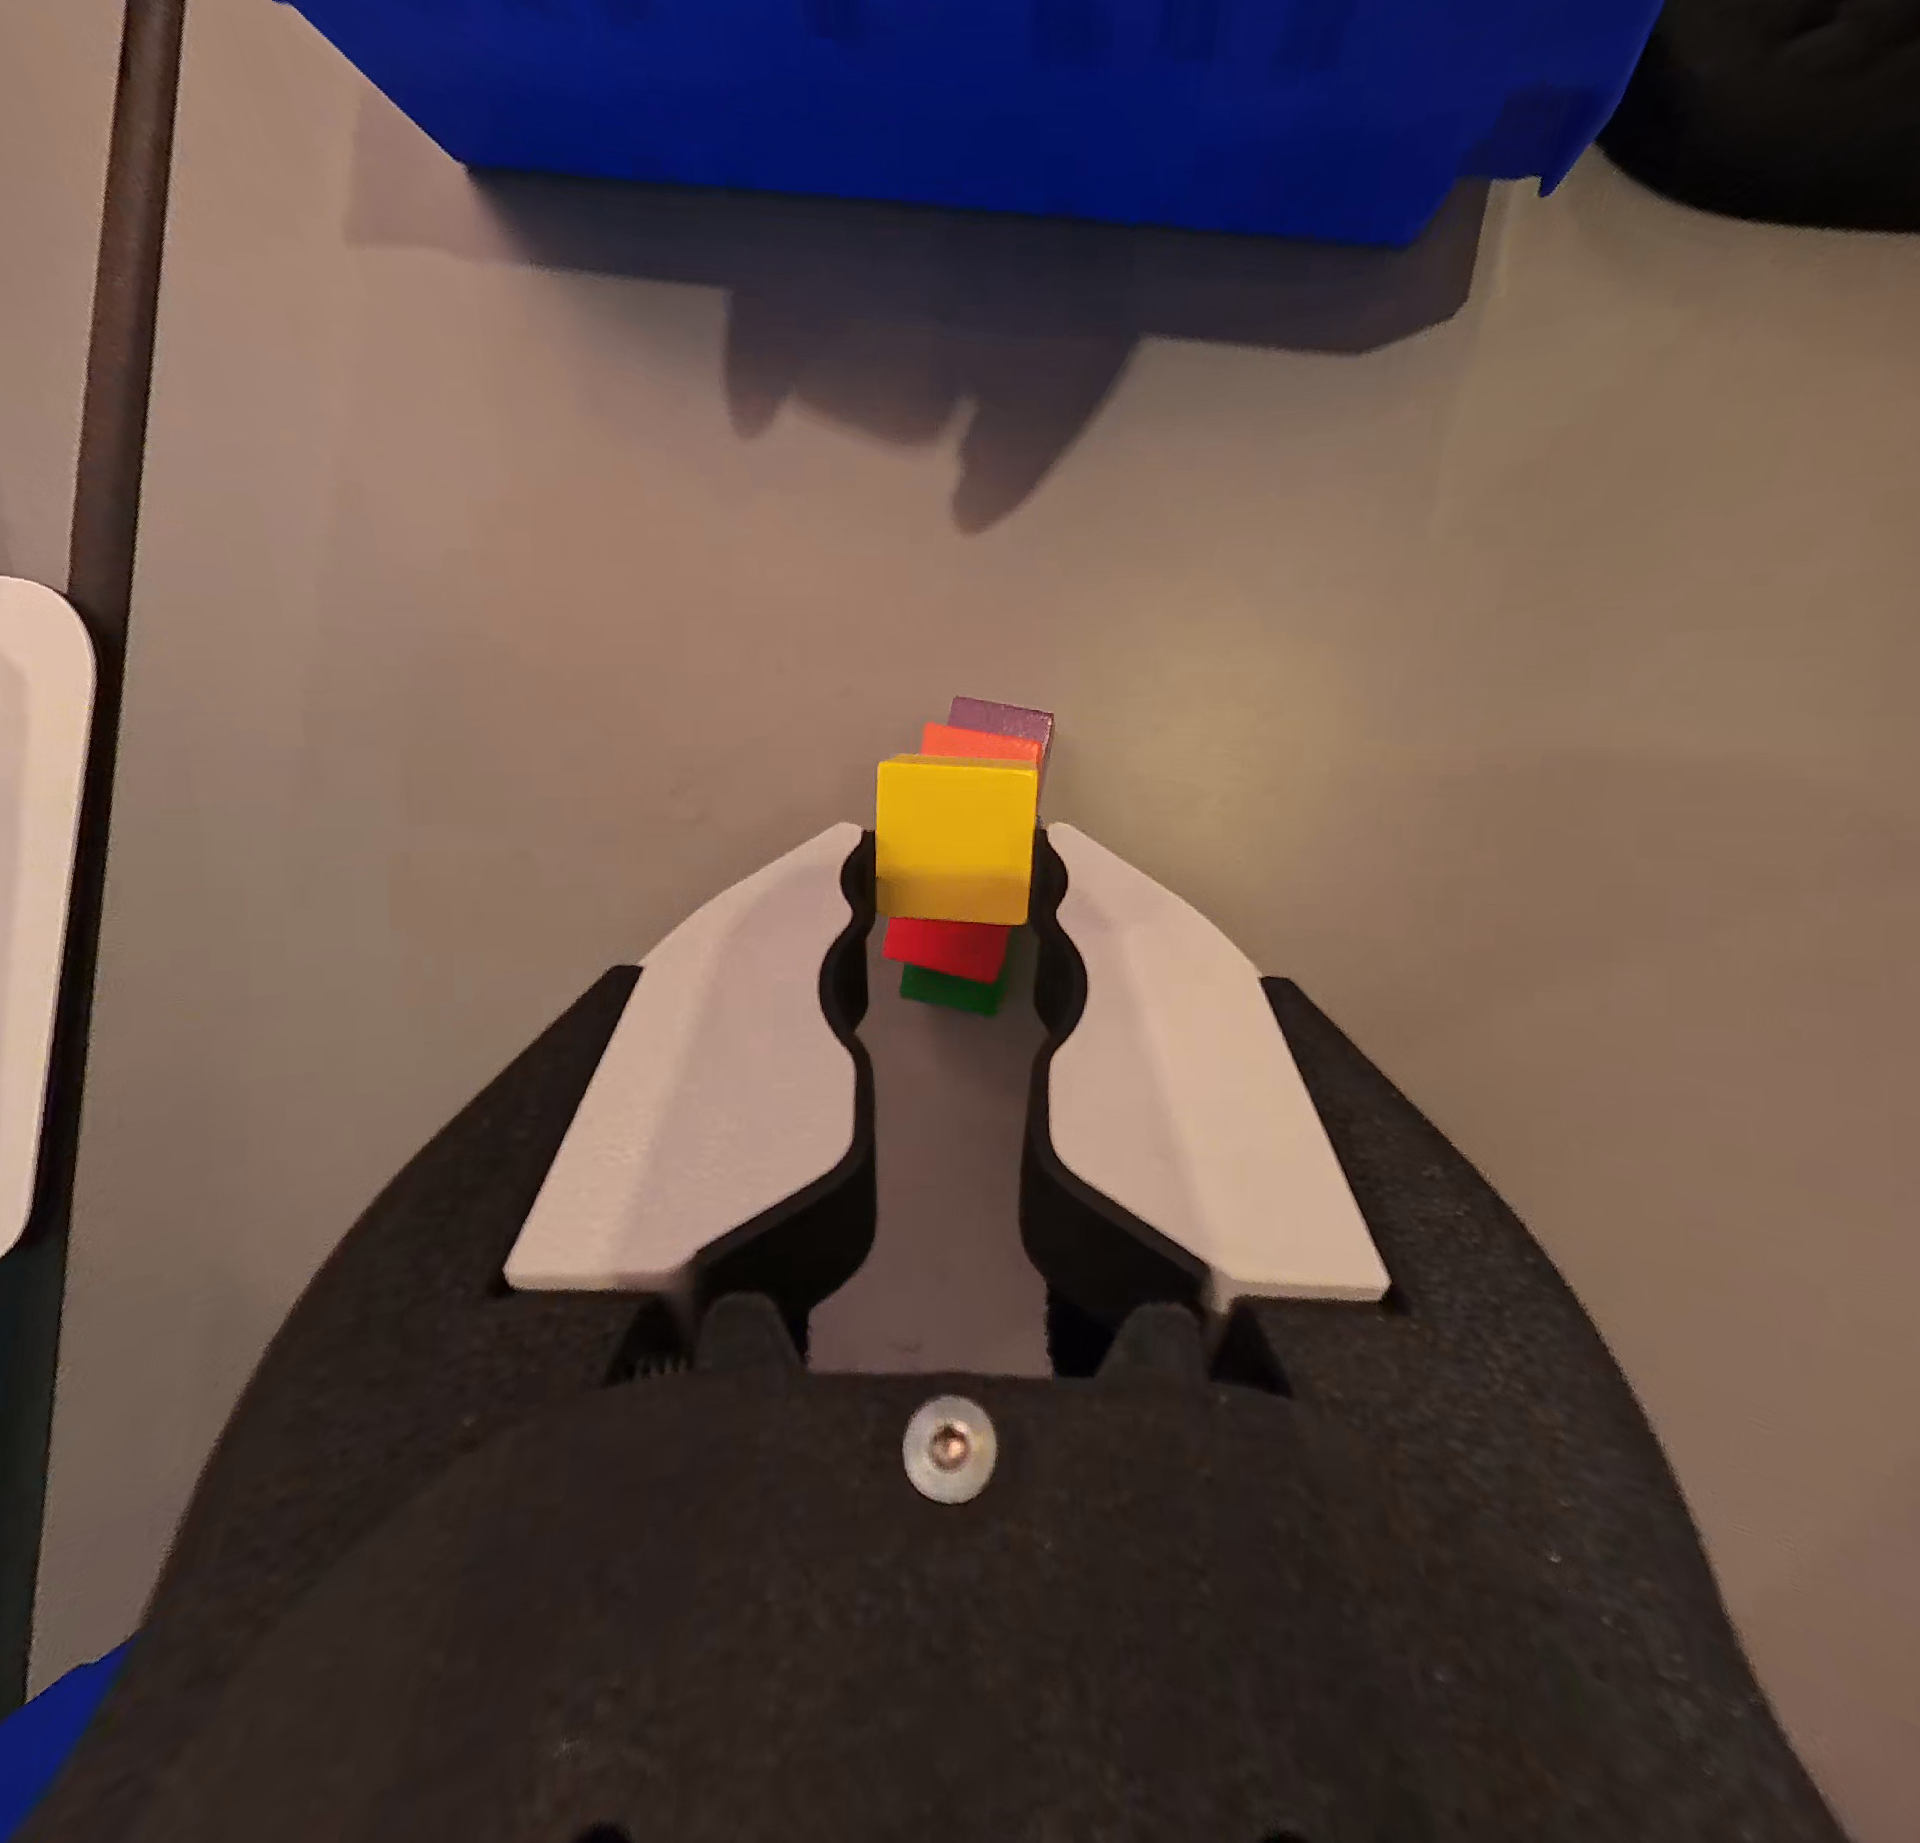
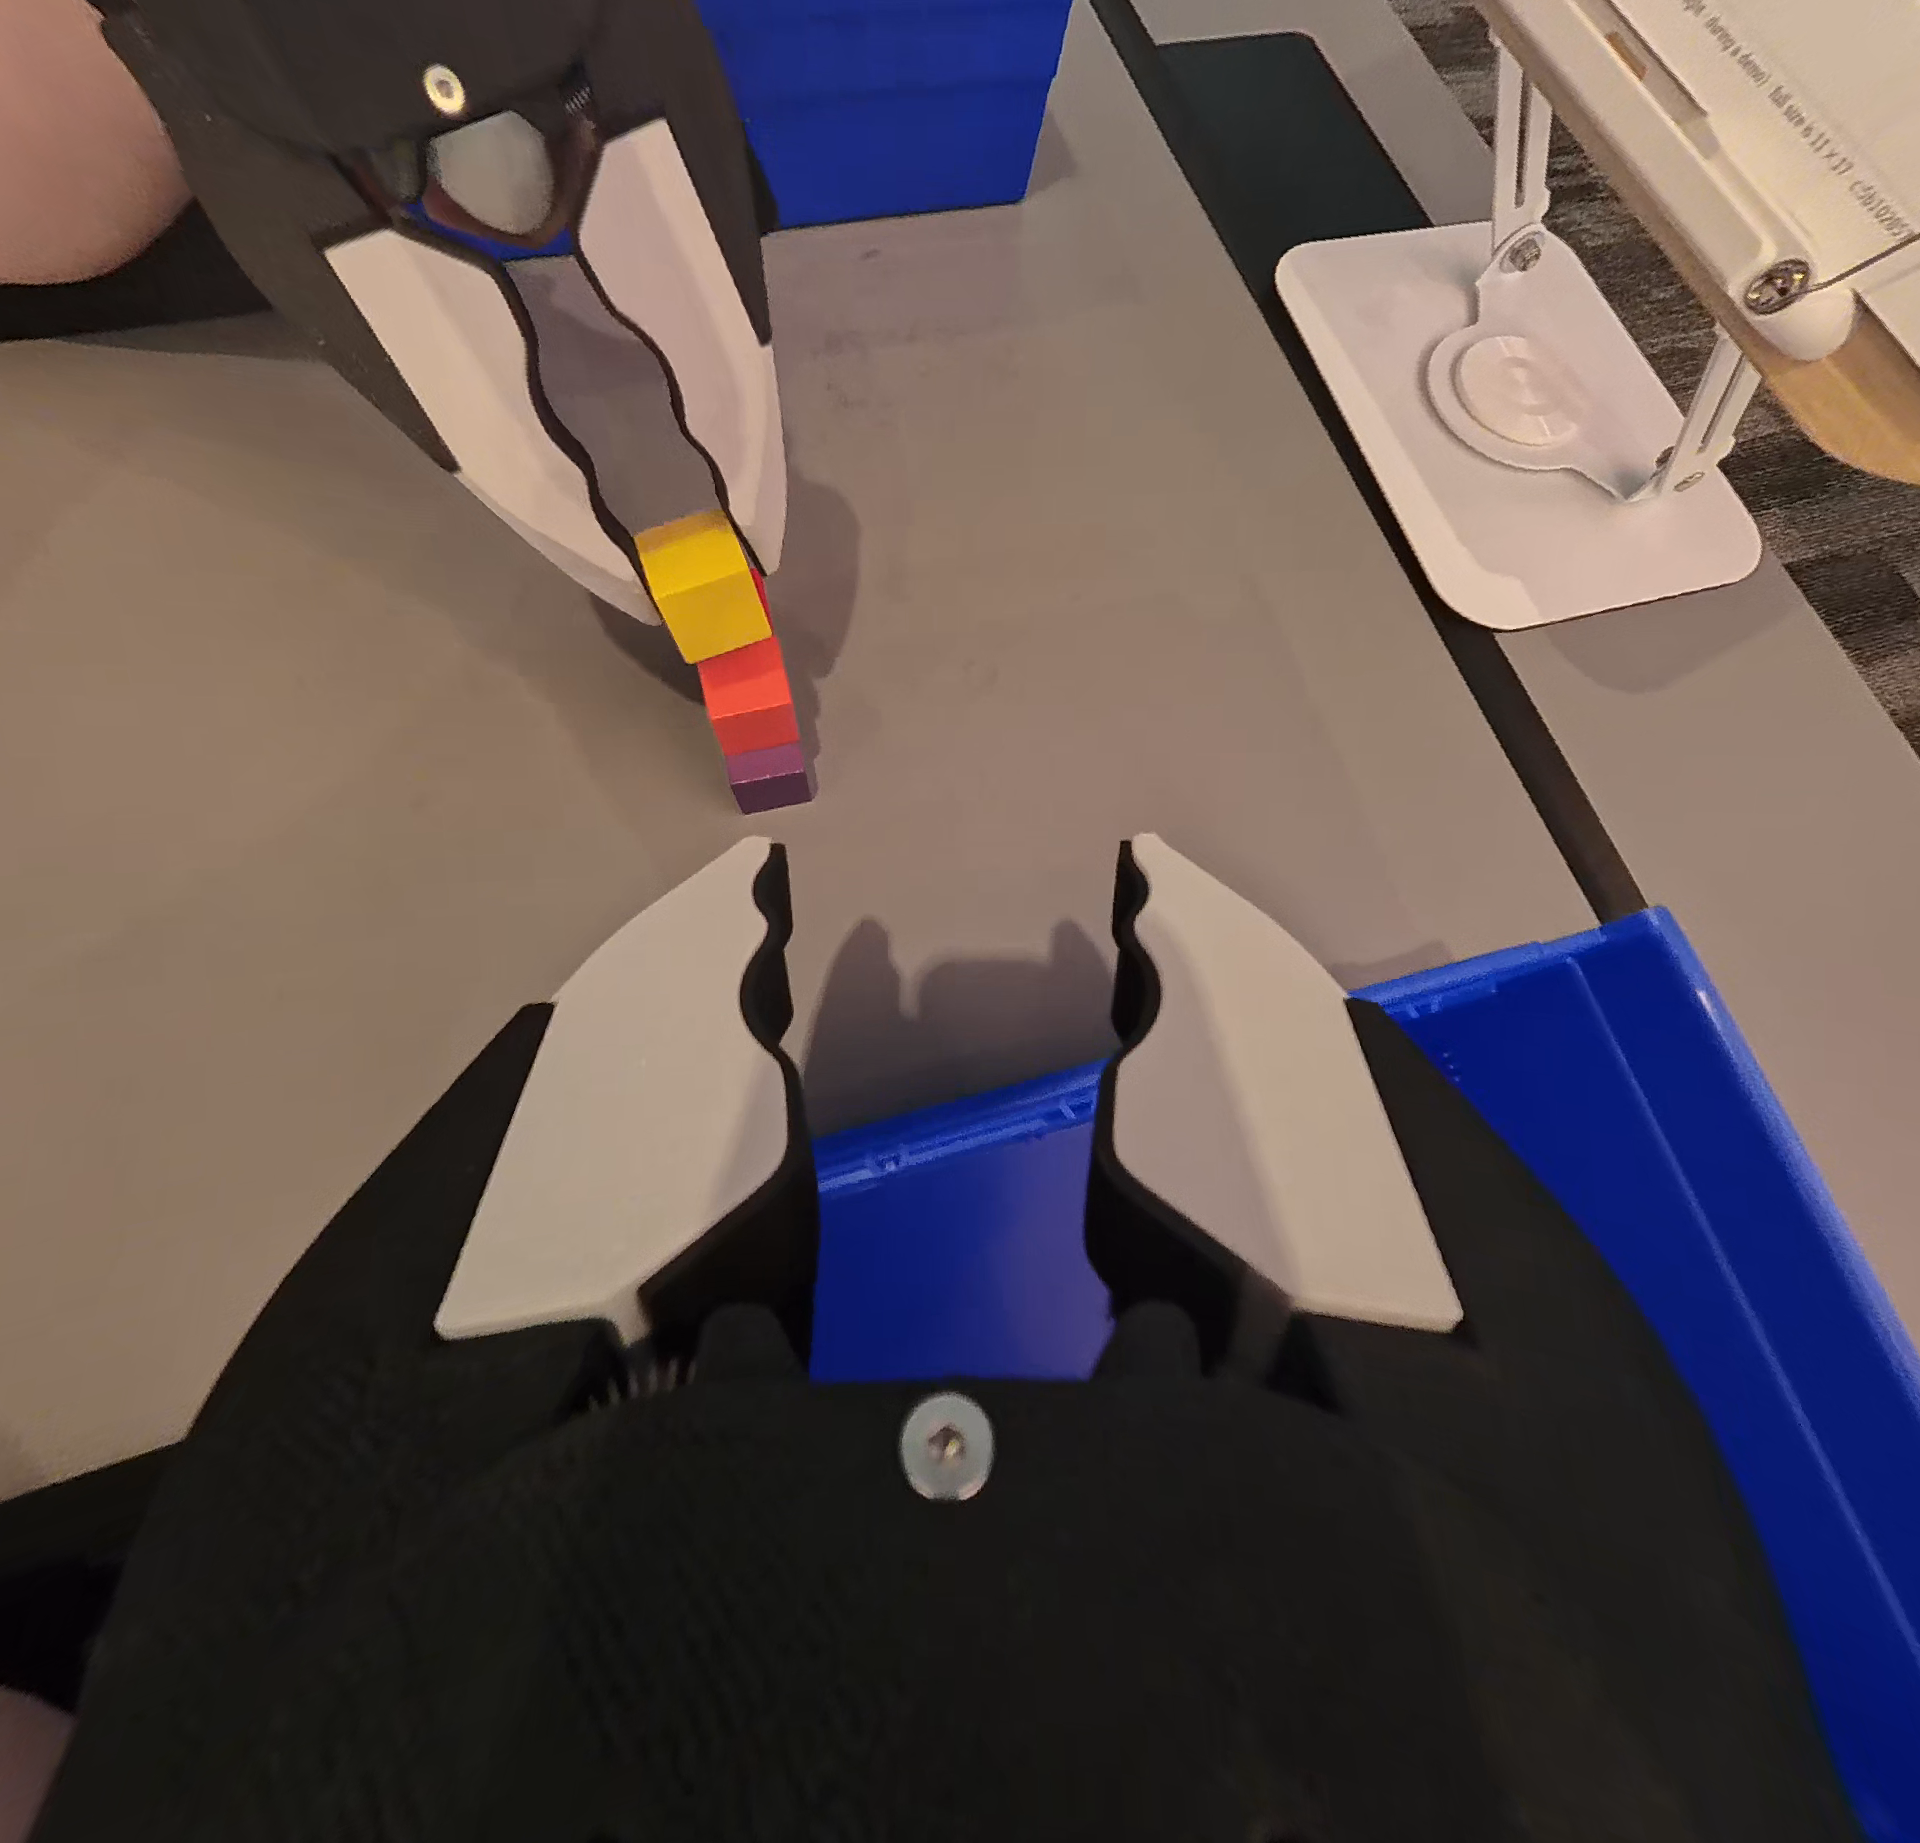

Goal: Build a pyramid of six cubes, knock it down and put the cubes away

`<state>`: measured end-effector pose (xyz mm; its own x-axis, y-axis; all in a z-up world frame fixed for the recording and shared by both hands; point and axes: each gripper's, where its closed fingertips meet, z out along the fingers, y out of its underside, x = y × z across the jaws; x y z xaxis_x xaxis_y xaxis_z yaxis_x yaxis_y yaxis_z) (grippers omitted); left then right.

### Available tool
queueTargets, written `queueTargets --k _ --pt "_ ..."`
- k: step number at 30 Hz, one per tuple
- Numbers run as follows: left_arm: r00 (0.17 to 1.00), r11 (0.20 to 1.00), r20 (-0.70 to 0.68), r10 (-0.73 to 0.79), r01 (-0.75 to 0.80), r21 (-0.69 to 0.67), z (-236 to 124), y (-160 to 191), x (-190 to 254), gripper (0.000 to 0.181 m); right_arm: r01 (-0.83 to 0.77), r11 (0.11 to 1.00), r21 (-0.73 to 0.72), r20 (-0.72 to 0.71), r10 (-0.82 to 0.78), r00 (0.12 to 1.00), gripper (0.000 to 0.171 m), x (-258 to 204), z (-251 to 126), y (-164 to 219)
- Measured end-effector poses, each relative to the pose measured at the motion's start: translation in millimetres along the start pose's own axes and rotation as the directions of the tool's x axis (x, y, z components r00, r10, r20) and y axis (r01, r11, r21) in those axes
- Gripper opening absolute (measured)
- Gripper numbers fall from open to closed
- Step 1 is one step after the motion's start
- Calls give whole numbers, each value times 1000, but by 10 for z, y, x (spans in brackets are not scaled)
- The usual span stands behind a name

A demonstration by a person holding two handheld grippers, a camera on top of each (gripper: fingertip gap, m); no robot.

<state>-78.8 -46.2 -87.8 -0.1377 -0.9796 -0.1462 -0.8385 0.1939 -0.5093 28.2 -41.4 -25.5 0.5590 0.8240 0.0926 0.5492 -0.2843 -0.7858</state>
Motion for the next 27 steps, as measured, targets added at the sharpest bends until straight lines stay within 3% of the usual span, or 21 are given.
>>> queueTargets --k 27 --pt "999 997 13 34 -33 -72 109 94 -28 28 2 999 -44 23 -1 1000 61 -33 80 61"
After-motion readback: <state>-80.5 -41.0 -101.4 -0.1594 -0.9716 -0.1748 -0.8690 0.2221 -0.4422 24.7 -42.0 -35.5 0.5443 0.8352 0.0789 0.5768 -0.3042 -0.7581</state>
